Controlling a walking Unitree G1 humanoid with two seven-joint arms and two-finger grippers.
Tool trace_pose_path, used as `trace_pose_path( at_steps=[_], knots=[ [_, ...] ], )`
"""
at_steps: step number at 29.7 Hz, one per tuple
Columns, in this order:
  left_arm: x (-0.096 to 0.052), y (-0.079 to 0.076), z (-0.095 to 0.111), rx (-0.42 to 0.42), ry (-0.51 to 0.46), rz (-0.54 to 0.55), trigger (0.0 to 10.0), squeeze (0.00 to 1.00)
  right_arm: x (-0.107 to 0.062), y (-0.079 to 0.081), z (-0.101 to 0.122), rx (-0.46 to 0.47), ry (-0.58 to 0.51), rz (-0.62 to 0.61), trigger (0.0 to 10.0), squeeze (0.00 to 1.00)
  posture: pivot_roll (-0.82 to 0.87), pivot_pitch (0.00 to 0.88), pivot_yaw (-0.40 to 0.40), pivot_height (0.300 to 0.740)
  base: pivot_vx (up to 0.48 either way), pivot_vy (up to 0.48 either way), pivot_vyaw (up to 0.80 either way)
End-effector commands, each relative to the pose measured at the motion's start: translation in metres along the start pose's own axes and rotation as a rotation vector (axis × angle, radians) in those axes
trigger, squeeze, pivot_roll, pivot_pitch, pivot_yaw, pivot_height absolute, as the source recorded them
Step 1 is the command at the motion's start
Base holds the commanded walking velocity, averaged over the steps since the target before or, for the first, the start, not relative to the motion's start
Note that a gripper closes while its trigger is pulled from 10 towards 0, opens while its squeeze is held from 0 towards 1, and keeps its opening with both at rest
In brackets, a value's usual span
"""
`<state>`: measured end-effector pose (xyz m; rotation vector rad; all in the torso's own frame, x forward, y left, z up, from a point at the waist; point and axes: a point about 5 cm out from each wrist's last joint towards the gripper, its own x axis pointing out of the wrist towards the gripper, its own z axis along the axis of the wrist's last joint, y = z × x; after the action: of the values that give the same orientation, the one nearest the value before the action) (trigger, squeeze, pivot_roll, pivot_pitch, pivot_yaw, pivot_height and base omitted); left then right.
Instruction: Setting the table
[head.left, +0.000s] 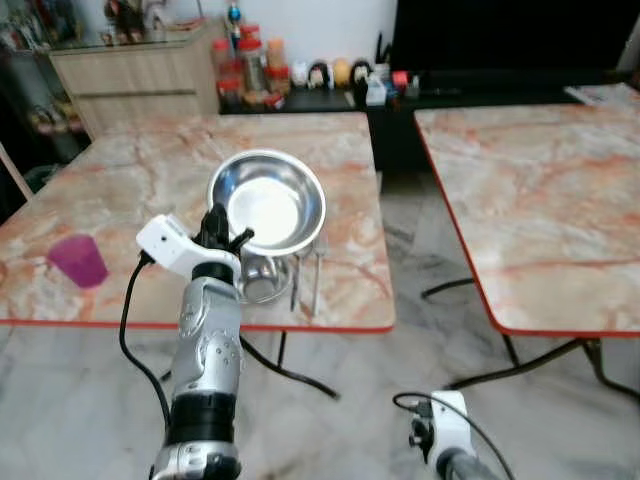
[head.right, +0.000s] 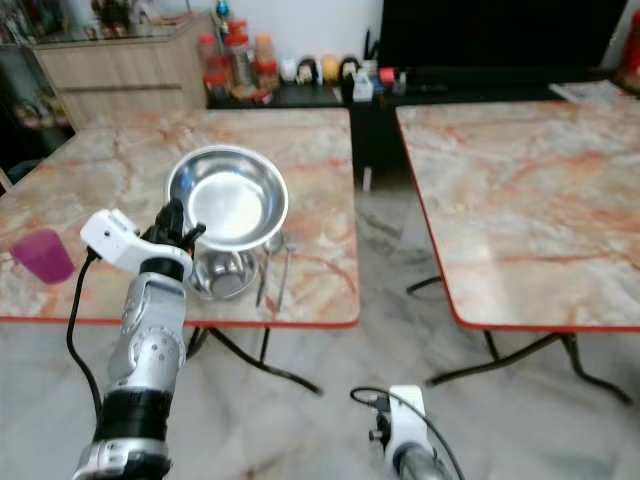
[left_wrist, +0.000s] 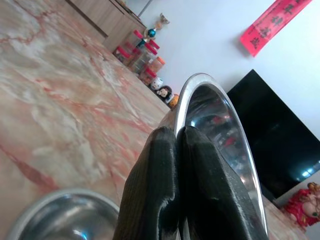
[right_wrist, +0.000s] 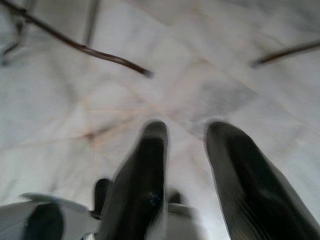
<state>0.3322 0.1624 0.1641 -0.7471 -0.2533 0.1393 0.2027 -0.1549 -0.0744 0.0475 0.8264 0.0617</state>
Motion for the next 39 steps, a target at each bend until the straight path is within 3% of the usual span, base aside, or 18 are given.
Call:
trace_pose_path(
  at_steps=[1, 31, 36, 39],
  knots=[
    [0.002, -0.009, 0.004, 0.007, -0.027, -0.032, 10.0, 0.0, 0.0, -0.005, 0.003, -0.009, -0.006, -0.011, 10.0, 0.0, 0.04, 0.0, 0.038, 0.74, 0.0, -0.409, 0.0],
    [-0.003, -0.016, -0.005, 0.009, 0.013, -0.067, 10.0, 0.0, -0.001, -0.005, 0.001, 0.003, -0.011, -0.014, 10.0, 0.0, 0.03, 0.0, 0.041, 0.74, 0.0, -0.402, 0.0],
    [-0.004, -0.02, -0.01, 0.109, 0.047, -0.104, 10.0, 0.0, -0.001, -0.005, 0.001, 0.007, -0.011, -0.017, 10.0, 0.0, 0.03, 0.0, 0.037, 0.74, 0.0, -0.181, 0.0],
    [-0.006, -0.019, -0.011, 0.093, 0.049, -0.09, 10.0, 0.0, -0.001, -0.006, 0.0, 0.01, -0.009, -0.022, 10.0, 0.0, 0.03, 0.0, 0.035, 0.74, 0.0, 0.0, 0.0]
  ],
)
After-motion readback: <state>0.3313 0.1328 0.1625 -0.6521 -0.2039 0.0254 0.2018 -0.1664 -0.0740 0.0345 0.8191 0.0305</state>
